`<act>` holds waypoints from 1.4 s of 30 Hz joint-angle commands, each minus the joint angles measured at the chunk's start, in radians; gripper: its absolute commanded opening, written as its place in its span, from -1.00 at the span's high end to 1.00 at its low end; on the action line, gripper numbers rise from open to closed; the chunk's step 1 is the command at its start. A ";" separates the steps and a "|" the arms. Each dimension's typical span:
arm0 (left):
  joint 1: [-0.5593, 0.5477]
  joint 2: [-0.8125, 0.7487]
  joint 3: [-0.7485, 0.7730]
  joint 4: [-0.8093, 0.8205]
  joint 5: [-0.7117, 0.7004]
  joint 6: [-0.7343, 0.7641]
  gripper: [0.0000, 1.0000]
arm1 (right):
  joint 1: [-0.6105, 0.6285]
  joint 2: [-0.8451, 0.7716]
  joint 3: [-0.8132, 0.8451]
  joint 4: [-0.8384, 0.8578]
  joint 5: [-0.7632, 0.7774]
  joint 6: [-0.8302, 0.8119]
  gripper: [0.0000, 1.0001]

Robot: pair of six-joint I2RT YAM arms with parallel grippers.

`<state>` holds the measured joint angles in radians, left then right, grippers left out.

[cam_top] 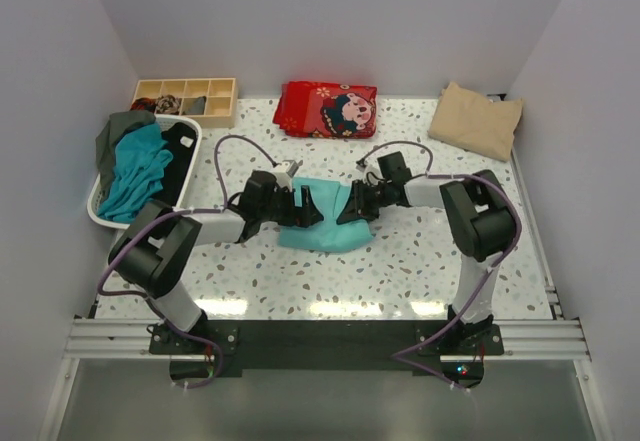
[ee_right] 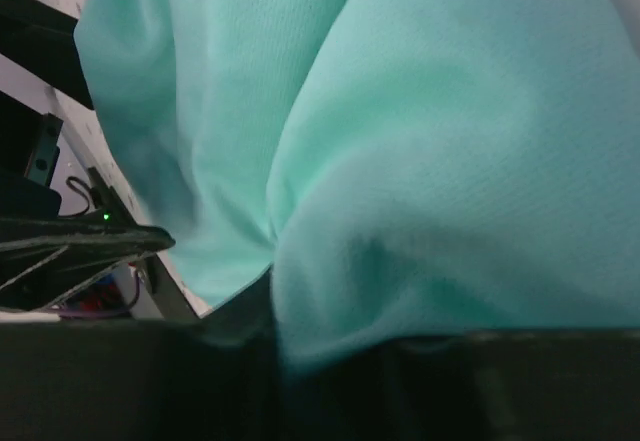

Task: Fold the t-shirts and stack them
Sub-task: Put the neatly folded tshirt into the corner of the board with the right arm

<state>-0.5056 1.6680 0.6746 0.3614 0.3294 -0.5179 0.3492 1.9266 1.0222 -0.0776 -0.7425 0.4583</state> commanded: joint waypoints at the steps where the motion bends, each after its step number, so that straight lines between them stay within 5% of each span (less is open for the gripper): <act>1: -0.011 0.039 -0.040 -0.039 0.023 -0.030 -0.80 | 0.033 0.083 -0.042 0.024 0.150 0.054 0.83; 2: -0.011 0.038 -0.041 -0.041 0.020 -0.031 -0.79 | 0.034 0.071 -0.039 0.027 0.156 0.052 1.00; 15: -0.010 -0.063 0.039 -0.160 -0.112 0.008 -0.96 | -0.041 -0.143 0.240 -0.240 0.684 -0.075 1.00; 34: -0.008 -0.028 0.115 -0.145 -0.003 0.059 -0.96 | -0.294 0.365 1.309 -0.664 1.032 -0.303 1.00; 42: -0.002 0.018 0.149 -0.147 0.034 0.059 -0.95 | -0.433 0.328 1.116 -0.446 1.175 -0.247 1.00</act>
<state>-0.5125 1.6726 0.7742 0.1936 0.3294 -0.4854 -0.0093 2.3138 2.2257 -0.6392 0.3141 0.1894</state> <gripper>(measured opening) 0.977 0.073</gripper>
